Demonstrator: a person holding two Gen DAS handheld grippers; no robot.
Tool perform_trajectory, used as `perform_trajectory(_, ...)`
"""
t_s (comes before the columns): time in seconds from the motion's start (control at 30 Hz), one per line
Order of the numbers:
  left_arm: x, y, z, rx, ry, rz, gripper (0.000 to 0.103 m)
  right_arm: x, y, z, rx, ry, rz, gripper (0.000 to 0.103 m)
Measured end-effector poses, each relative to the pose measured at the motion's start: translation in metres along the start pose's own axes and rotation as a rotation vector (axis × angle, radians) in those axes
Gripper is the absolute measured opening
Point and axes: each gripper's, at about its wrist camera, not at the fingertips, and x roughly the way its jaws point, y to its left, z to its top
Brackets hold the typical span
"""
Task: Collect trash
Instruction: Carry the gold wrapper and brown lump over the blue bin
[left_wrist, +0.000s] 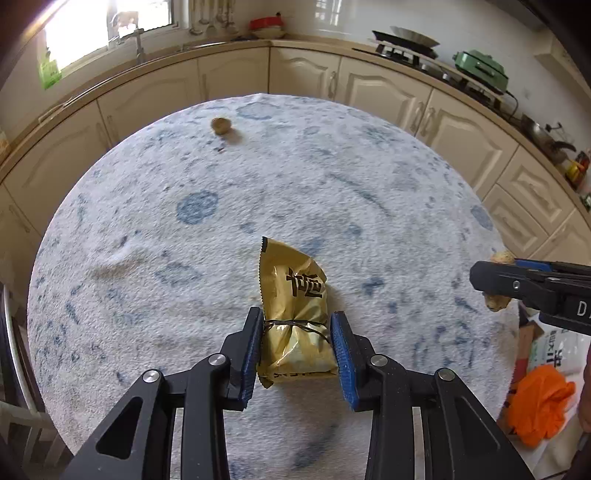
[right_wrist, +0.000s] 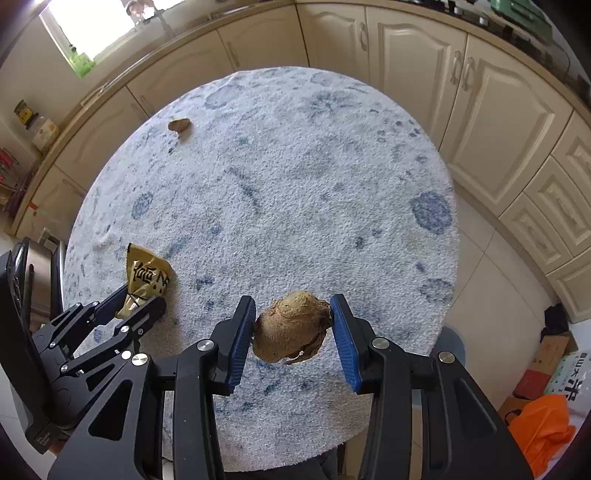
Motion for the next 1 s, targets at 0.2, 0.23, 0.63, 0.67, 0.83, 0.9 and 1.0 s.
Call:
perform_trajectory(0.2,-0.003,-0.025,0.007,0.051,-0.010,-0.034,0.032,-0.009,-0.016,-0.007,0.029,-0.010,-0.016,0.042)
perform_trajectory(0.23,-0.004,-0.030,0.008,0.059,-0.011,-0.041,0.032,-0.010,-0.020,-0.008,0.037,-0.012,-0.020,0.042)
perform_trajectory(0.63,-0.007,-0.086,0.014,0.185,-0.014,-0.135,0.030,-0.034,-0.077,-0.028,0.157,-0.045,-0.072,0.042)
perform_trajectory(0.67,-0.007,-0.088,0.014,0.190,-0.013,-0.135,0.030,-0.035,-0.080,-0.029,0.165,-0.047,-0.073,0.042)
perform_trajectory(0.83,-0.011,-0.103,0.018,0.216,-0.025,-0.146,0.030,-0.040,-0.095,-0.036,0.200,-0.057,-0.075,0.042)
perform_trajectory(0.9,-0.015,-0.111,0.019,0.229,-0.032,-0.155,0.030,-0.042,-0.099,-0.039,0.208,-0.059,-0.072,0.042)
perform_trajectory(1.0,-0.018,-0.124,0.022,0.252,-0.041,-0.172,0.030,-0.046,-0.106,-0.045,0.225,-0.063,-0.076,0.042)
